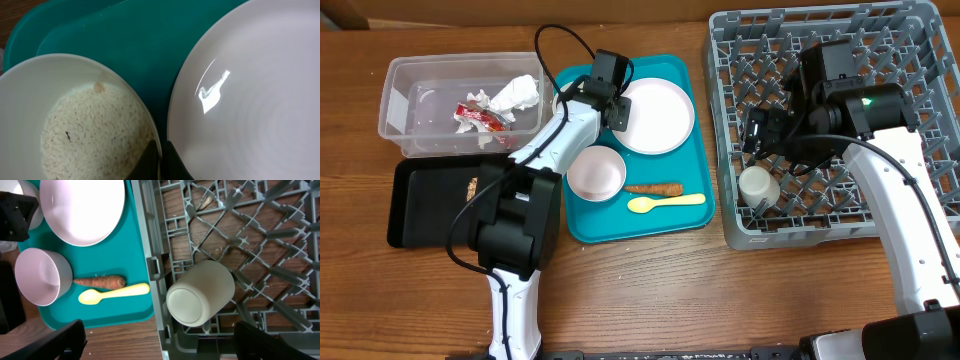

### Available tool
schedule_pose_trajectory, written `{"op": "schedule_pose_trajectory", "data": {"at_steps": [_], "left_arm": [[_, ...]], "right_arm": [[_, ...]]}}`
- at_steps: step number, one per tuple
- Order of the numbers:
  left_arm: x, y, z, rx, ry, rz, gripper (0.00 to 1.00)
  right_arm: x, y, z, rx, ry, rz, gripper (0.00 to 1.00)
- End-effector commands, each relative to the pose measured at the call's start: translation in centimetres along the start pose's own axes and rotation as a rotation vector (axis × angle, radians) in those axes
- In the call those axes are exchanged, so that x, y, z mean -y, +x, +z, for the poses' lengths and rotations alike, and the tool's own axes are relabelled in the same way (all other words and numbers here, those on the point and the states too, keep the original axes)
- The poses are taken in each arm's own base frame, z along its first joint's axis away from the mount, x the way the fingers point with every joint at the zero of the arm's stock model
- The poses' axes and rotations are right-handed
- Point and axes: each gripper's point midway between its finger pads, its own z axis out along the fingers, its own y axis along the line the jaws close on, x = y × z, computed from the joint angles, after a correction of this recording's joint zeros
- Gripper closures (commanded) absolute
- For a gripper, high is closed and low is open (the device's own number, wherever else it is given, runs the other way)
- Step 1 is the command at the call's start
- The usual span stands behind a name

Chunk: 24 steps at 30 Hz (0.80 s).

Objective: Sort waste into correct bins and load items into the dishwasher
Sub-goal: 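Grasp the white bowl of rice with the left gripper and lift it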

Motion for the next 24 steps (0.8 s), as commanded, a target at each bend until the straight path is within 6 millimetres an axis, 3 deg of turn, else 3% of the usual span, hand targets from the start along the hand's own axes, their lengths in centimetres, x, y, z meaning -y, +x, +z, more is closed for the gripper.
{"op": "schedule_pose_trajectory", "data": {"at_steps": [1, 3, 6, 12, 15, 18, 22, 24], "left_arm": [[-0.7, -3.4, -2.2, 0.036, -0.018, -0.02, 0.96], [-1.0, -5.8, -5.4, 0.042, -0.016, -0.022, 0.96], [-1.3, -7.8, -10.2, 0.029, 0.006, -0.025, 0.96], [-2.2, -8.4, -17.3, -0.002, 0.021, -0.048, 0.96], [-2.9, -7.0, -20.2, -0.057, 0.013, -0.039, 0.96], [-4.8, -3.3, -22.2, -0.196, -0.076, -0.064, 0.96], [-3.1, -1.3, -23.4, -0.255, 0.037, -0.055, 0.96], [-3.7, 0.5, -24.4, -0.289, 0.029, -0.054, 0.96]], "right_arm": [[-0.2, -0.4, -0.7, 0.027, -0.003, -0.009, 0.04], [-0.2, -0.3, -0.7, 0.025, -0.002, -0.009, 0.04], [-0.2, -0.3, -0.7, 0.024, -0.002, -0.009, 0.04], [-0.2, -0.3, -0.7, 0.023, -0.002, -0.009, 0.04], [-0.1, -0.1, -0.7, 0.017, 0.0, -0.008, 0.04], [-0.1, -0.1, -0.7, 0.017, 0.0, -0.008, 0.04], [-0.1, -0.1, -0.7, 0.014, 0.001, -0.01, 0.04], [0.0, 0.1, -0.7, 0.007, 0.004, -0.009, 0.04]]}}
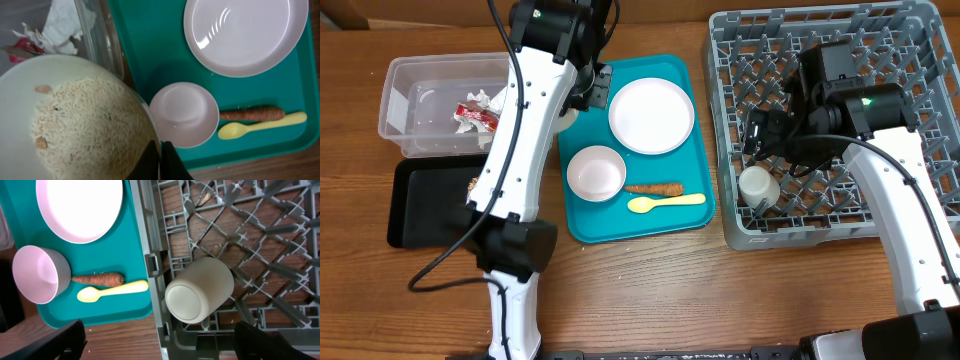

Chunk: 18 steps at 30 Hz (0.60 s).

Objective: Sort waste into correct bins and load items into the dishwasher
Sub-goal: 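Grasp the white bowl of rice with the left gripper and lift it, then tip the rice bowl over the black tray with the left gripper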

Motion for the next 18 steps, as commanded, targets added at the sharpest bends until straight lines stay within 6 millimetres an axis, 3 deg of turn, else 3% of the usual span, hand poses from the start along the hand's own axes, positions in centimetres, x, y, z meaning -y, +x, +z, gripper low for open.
{"op": "schedule_pose_trajectory", "data": {"at_steps": [1, 3, 8, 13, 17, 18], "left_arm": [[-1.1, 3.6, -3.1, -0.009, 0.028, -0.03, 0.96], [-3.2, 6.5, -4.1, -0.031, 0.017, -0.056, 0.96], [-5.7, 8.9, -4.3, 0.018, 0.11, -0.123, 0.96], [-8.0, 11.2, -1.6, 0.054, 0.32, -0.236, 0.96], [-9.7, 11.7, 0.8, 0.115, 0.523, -0.333, 0.96], [-10.9, 11.9, 1.9, 0.162, 0.604, -0.393, 0.96]], "right_arm": [[-0.1, -0.3, -0.7, 0.024, 0.002, -0.011, 0.04], [-0.1, -0.5, -0.7, 0.034, 0.002, -0.013, 0.04], [-0.1, -0.6, -0.7, 0.035, 0.001, -0.013, 0.04], [-0.1, -0.4, -0.7, 0.029, 0.003, -0.012, 0.04], [0.0, -0.3, -0.7, 0.023, 0.005, -0.011, 0.04], [0.0, -0.2, -0.7, 0.022, 0.006, -0.01, 0.04]]}}
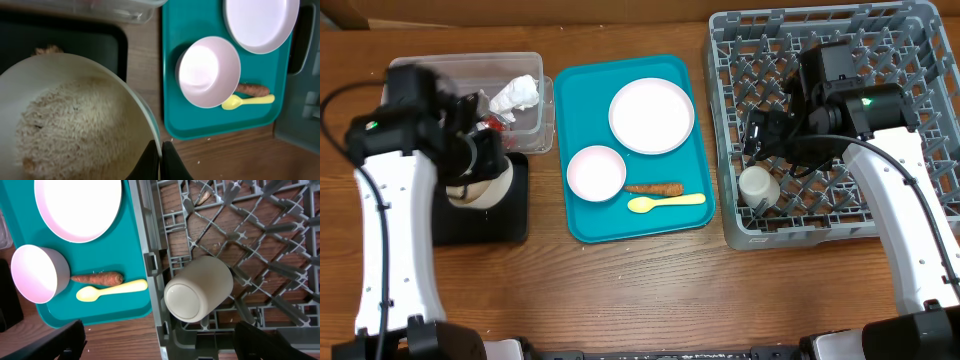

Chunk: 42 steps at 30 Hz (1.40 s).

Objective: Sort waste into correct bins and load items into the dishwasher
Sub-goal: 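Tip the rice bowl over the black tray with the left gripper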

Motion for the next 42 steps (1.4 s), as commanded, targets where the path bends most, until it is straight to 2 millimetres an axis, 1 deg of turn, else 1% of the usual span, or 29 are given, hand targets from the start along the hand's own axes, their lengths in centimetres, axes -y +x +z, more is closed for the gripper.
{"op": "schedule_pose_trajectory", "data": {"at_steps": [1, 3, 4, 6, 9, 11, 14, 15, 16, 18, 20, 21, 22, 24, 27, 29, 32, 37, 40, 42], "left_arm": [[-1.0, 0.2, 1.0, 0.073, 0.311, -0.072, 0.96], [-2.8, 0.4, 1.7, 0.102, 0.337, -0.134, 0.96], [-4.2, 0.6, 2.2, 0.123, 0.342, -0.171, 0.96], [-5.9, 0.8, 2.9, 0.154, 0.342, -0.209, 0.96], [-7.7, 0.7, 3.7, 0.204, 0.345, -0.259, 0.96], [-8.2, -0.1, 3.7, 0.265, 0.404, -0.271, 0.96], [-9.3, -1.1, 3.9, 0.306, 0.464, -0.324, 0.96], [-9.7, -1.5, 3.9, 0.32, 0.513, -0.35, 0.96], [-9.7, -1.9, 3.7, 0.339, 0.609, -0.371, 0.96], [-9.9, -2.2, 3.4, 0.355, 0.697, -0.395, 0.96], [-10.1, -2.5, 2.8, 0.384, 0.81, -0.422, 0.96], [-10.3, -2.9, 1.9, 0.413, 0.909, -0.442, 0.96], [-10.6, -3.1, 1.3, 0.432, 0.972, -0.453, 0.96], [-11.7, -3.3, 0.3, 0.465, 1.08, -0.495, 0.96], [-13.6, -3.0, 0.8, 0.463, 1.093, -0.58, 0.96], [-14.0, -2.8, 0.9, 0.453, 1.1, -0.621, 0.96], [-14.9, -2.5, 0.6, 0.415, 1.125, -0.735, 0.96], [-15.7, -2.3, 0.3, 0.404, 1.137, -0.802, 0.96], [-16.0, -2.3, 0.1, 0.358, 1.162, -0.89, 0.96], [-16.2, -2.4, 0.0, 0.358, 1.163, -0.897, 0.96]], "right_arm": [[-0.1, -0.3, -0.7, 0.023, 0.001, -0.011, 0.04], [-0.1, -0.2, -0.7, 0.022, 0.002, -0.011, 0.04], [-0.1, -0.3, -0.7, 0.022, 0.002, -0.011, 0.04], [-0.1, -0.2, -0.7, 0.022, 0.002, -0.01, 0.04], [-0.1, -0.2, -0.7, 0.021, 0.002, -0.007, 0.04], [0.0, -0.2, -0.7, 0.018, 0.003, -0.007, 0.04], [0.0, -0.1, -0.7, 0.017, 0.004, -0.007, 0.04], [0.0, 0.0, -0.7, 0.014, 0.005, -0.006, 0.04], [0.0, 0.0, -0.7, 0.011, 0.006, -0.006, 0.04], [0.0, 0.1, -0.7, 0.009, 0.006, -0.005, 0.04], [0.0, 0.1, -0.7, 0.008, 0.006, -0.005, 0.04], [0.0, 0.1, -0.7, 0.009, 0.006, -0.005, 0.02], [0.0, 0.1, -0.7, 0.009, 0.006, -0.005, 0.01], [0.0, 0.0, -0.7, 0.012, 0.005, -0.006, 0.0], [0.0, 0.0, -0.7, 0.012, 0.005, -0.005, 0.0], [0.0, 0.0, -0.6, 0.011, 0.005, -0.005, 0.0], [-0.2, 0.1, -0.6, 0.007, -0.006, -0.005, 0.0], [-0.3, 0.1, -0.6, 0.005, -0.013, -0.004, 0.0], [-0.3, 0.1, -0.6, 0.005, -0.012, -0.004, 0.0], [-0.3, 0.1, -0.6, 0.005, -0.012, -0.002, 0.0]]}}
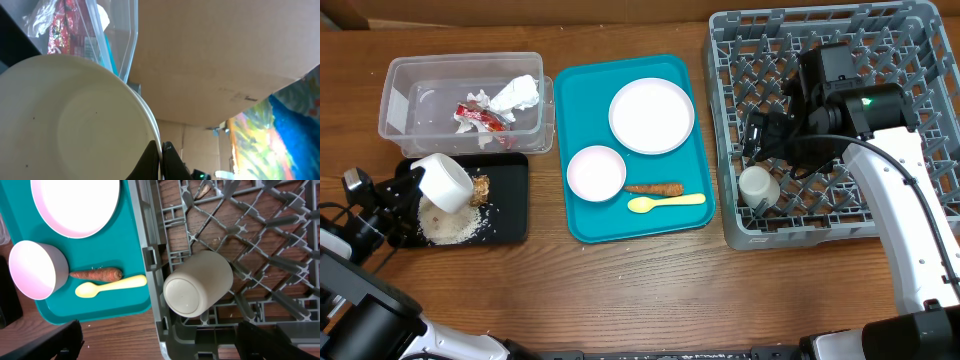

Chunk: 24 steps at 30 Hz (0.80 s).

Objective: Sort waste into correct bins and load items into the dishwasher
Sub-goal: 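Tip the rice bowl over the black tray with the left gripper, then return the empty bowl to the teal tray with the left gripper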

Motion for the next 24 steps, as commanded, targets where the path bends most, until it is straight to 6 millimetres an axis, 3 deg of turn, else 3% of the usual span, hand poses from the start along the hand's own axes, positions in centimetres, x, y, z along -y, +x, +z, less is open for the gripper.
{"op": "schedule_pose_trajectory", "data": {"at_steps": [1, 9, 13, 19, 21, 22, 23, 24], "left_arm": [[0.3, -0.2, -0.3, -0.003, 0.033, -0.093, 0.96], [0.5, -0.3, -0.3, -0.003, 0.033, -0.07, 0.96], [2.5, 0.6, 0.3, -0.022, 0.029, 0.01, 0.96], [11.2, 6.9, 7.0, -0.217, -0.005, 0.401, 0.96], [14.4, 10.6, 11.4, -0.266, -0.085, 0.611, 0.96], [16.0, 12.8, 15.0, -0.249, -0.159, 0.777, 0.96], [16.8, 14.5, 18.4, -0.205, -0.219, 0.953, 0.96], [16.9, 15.1, 19.9, -0.183, -0.242, 1.041, 0.96]], "right_arm": [[-0.4, -0.3, -0.6, 0.023, -0.015, -0.005, 0.0], [-0.4, -0.3, -0.6, 0.024, -0.015, -0.006, 0.0], [-0.4, -0.4, -0.6, 0.027, -0.016, -0.007, 0.0], [-0.5, -0.8, -0.7, 0.042, -0.021, -0.009, 0.0], [-0.5, -0.8, -0.7, 0.041, -0.021, -0.009, 0.0], [-0.5, -0.8, -0.7, 0.041, -0.021, -0.009, 0.0], [-0.5, -0.8, -0.7, 0.041, -0.021, -0.009, 0.0], [-0.5, -0.8, -0.7, 0.041, -0.021, -0.009, 0.0]]}}
